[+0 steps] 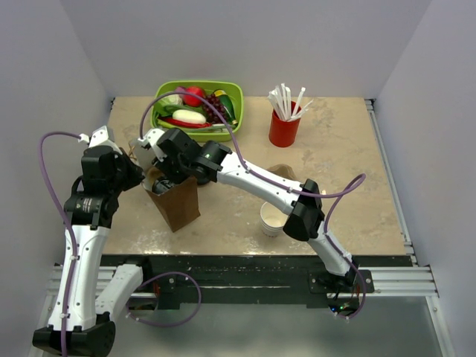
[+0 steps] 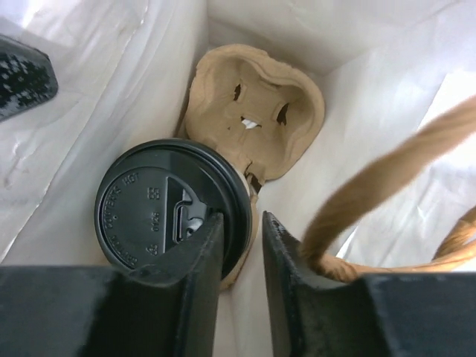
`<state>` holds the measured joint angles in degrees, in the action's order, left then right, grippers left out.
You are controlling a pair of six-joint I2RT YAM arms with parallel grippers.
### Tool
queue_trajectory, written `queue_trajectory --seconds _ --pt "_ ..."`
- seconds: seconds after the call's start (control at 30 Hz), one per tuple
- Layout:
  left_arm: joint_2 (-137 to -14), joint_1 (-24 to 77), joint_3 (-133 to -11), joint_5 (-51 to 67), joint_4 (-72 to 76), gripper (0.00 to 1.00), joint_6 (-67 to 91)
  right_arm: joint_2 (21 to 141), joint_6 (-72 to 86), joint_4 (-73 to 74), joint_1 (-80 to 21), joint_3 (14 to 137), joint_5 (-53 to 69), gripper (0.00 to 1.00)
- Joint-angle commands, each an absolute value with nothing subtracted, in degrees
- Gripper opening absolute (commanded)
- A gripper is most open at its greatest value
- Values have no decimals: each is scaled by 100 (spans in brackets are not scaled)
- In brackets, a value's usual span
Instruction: Pack the takeout coffee
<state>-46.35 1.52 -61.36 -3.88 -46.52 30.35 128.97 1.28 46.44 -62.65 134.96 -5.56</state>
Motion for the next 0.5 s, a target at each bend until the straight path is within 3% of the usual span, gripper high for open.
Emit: queue_trajectory --seconds 0.0,0.47 --pt "-4676 132 -6231 -483 -4711 0 2927 12674 70 4465 -6284 13658 -694 36" --pt "-4720 132 -6231 -519 -4729 0 2962 12050 105 3658 -6275 13263 -545 53"
